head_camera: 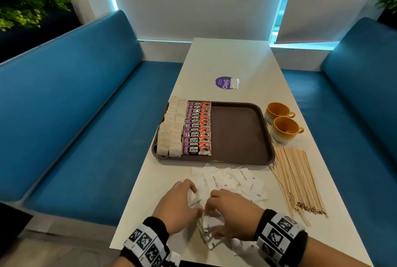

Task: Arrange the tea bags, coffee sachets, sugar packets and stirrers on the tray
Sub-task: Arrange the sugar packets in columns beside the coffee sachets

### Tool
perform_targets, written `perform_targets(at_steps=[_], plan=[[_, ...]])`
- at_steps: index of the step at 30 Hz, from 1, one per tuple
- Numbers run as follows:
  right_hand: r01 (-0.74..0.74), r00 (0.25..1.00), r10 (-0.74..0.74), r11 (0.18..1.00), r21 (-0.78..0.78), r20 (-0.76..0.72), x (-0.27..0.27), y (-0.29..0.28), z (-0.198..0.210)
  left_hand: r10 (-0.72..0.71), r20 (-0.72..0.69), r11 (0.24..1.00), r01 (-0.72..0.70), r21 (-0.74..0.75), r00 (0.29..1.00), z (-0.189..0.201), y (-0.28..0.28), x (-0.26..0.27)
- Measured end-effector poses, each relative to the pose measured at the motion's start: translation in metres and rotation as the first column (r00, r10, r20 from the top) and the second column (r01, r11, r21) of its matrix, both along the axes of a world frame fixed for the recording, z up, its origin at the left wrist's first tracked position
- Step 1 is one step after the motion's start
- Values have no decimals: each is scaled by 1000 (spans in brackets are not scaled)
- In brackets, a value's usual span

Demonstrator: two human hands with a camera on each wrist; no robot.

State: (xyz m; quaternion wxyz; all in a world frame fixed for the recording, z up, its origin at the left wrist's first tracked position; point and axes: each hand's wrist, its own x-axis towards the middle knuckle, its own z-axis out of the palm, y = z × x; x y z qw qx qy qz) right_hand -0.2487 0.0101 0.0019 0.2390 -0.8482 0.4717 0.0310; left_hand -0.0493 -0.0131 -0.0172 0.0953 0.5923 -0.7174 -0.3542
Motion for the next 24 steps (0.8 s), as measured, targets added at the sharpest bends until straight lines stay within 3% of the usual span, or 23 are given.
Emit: perform_targets(at_steps=[6, 13, 17, 20, 24], plan=[[-63, 998, 63, 998, -3, -31, -3, -4, 4, -20, 47, 999, 21, -29, 999, 0, -2, -1], [167, 972, -166, 986, 11, 165, -16, -8, 11, -5, 15, 996, 7, -91, 1000, 0, 0, -2], [378, 874, -369, 925, 34, 318, -33, -5, 15, -35, 80, 994, 43, -100, 996, -1, 0, -5], [487, 762, -503, 860, 153, 407, -46, 1, 16, -70, 74, 993, 77, -90, 995, -1, 0, -5], [543, 638, -600, 795, 271, 483, -56, 5, 17, -26, -123, 999, 22, -33, 992, 8, -3, 0]])
